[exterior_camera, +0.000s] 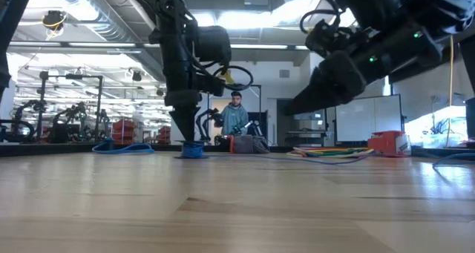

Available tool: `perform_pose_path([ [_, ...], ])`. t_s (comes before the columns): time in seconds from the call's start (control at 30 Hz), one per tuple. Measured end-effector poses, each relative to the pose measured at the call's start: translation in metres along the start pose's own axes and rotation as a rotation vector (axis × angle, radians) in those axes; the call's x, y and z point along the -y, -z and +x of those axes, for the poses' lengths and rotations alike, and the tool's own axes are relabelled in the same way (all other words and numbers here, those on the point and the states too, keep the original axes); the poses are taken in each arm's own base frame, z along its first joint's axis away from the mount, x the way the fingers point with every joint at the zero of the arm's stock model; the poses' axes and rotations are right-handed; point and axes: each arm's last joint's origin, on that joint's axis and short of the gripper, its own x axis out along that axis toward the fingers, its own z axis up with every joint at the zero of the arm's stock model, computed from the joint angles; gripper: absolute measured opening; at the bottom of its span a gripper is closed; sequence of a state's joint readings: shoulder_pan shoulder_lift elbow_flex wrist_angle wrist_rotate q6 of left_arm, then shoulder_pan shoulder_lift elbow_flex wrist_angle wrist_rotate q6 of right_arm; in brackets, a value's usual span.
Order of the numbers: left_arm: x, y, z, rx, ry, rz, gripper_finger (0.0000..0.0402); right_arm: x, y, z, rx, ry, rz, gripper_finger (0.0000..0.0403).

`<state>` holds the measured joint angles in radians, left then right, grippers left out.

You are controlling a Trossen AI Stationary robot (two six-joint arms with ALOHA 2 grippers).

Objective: Coil cords
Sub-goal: Uncoil the blue wire from the black spool

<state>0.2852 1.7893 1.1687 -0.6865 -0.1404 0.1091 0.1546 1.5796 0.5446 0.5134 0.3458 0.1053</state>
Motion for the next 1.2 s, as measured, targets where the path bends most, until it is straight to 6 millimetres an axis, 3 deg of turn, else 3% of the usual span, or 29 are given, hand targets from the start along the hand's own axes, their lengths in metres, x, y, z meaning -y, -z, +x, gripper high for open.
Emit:
perform_pose_path([
  [0.27,0.0,0.0,0.0,0.004,0.0,0.0,0.0004,0.014,-0.009,0.023,0.03,0.031,0.037,0.0163],
  [0.6,0.0,0.0,0.0,-0.002,0.001,0.0,0.0004,0.03,-0.023,0.086,-0.006,0.097,0.023,0.0163],
  [0.93,0.0,0.001,0.0,-0.011,0.002,0.003,0.0004,0.054,-0.019,0.136,-0.059,0.021,0.063,0.0163],
  [1.2,0.0,0.001,0.0,-0.012,0.002,0.005,0.0004,0.064,-0.011,0.155,-0.089,0.006,0.077,0.0154],
])
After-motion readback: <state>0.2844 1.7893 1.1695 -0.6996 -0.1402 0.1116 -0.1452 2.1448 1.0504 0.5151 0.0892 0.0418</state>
